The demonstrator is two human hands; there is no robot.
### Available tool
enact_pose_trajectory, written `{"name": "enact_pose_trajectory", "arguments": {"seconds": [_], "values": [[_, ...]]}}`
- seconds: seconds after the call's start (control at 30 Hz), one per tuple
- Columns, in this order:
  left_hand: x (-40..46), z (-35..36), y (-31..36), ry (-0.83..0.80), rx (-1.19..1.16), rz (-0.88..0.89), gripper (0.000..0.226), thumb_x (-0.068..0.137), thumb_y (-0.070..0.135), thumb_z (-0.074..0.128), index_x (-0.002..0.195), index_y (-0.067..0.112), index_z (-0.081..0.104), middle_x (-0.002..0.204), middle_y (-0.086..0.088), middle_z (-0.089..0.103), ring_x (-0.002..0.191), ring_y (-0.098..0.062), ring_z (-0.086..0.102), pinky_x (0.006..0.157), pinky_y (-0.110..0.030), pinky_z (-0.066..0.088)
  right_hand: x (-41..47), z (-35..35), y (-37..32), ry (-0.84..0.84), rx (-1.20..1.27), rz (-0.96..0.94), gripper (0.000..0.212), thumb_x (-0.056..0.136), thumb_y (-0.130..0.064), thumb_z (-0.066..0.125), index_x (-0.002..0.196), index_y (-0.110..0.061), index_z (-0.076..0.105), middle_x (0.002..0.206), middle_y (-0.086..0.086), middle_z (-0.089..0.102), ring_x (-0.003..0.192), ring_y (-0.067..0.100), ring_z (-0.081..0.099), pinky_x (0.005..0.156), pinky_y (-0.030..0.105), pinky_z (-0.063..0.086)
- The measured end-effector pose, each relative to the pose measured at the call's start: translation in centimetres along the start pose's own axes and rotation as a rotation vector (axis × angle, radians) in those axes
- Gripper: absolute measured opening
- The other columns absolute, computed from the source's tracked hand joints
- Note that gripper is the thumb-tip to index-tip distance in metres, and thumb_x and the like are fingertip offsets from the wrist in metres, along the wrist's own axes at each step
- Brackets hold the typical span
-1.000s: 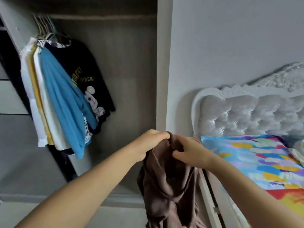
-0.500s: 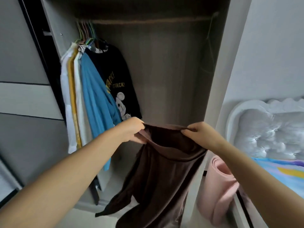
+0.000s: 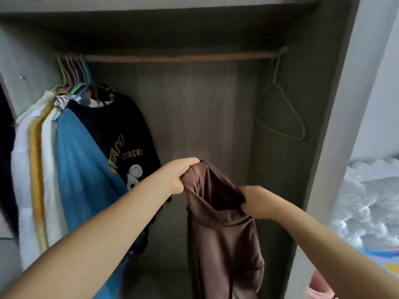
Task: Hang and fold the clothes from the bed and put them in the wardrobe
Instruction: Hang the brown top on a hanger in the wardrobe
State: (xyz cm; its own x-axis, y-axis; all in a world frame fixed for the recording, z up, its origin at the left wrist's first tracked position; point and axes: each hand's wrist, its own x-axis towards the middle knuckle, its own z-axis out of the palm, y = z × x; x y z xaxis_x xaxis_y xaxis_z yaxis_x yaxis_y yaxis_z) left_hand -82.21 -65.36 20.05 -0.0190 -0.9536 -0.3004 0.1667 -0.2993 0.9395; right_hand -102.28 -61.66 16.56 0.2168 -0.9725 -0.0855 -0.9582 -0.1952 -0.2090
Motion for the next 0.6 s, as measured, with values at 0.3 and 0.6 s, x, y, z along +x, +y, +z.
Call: {"name": "enact_pose_trajectory", "arguments": {"seconds": [0.3,0.6], "values": [[7.7,5.5,4.9,-0.266,-0.002,0.002,0.023,0.096,0.015,0.053,0.075,0.006,0.061,0.050,-0.005,0.065,0.049,-0.016,0.062,0.072,-0.029,0.051,6.5,-12.2,1.6,0.541,0.082,0.185,0.047,0.093,-0.026,0.054,0.137,-0.013,0.045,0.136,0.015,0.051,0.124,0.029,0.049,0.098,0.030,0.040],[11.3,4.0,8.7,-0.431,-0.031,0.030,0.025,0.095,0.012,0.053,0.074,0.001,0.061,0.053,-0.010,0.066,0.042,-0.016,0.063,0.053,-0.032,0.054,12.4,-20.3,5.2,0.737,-0.313,0.694,0.036,0.097,-0.006,0.039,0.130,-0.008,0.054,0.130,0.016,0.059,0.118,0.032,0.058,0.088,0.039,0.048]]}}
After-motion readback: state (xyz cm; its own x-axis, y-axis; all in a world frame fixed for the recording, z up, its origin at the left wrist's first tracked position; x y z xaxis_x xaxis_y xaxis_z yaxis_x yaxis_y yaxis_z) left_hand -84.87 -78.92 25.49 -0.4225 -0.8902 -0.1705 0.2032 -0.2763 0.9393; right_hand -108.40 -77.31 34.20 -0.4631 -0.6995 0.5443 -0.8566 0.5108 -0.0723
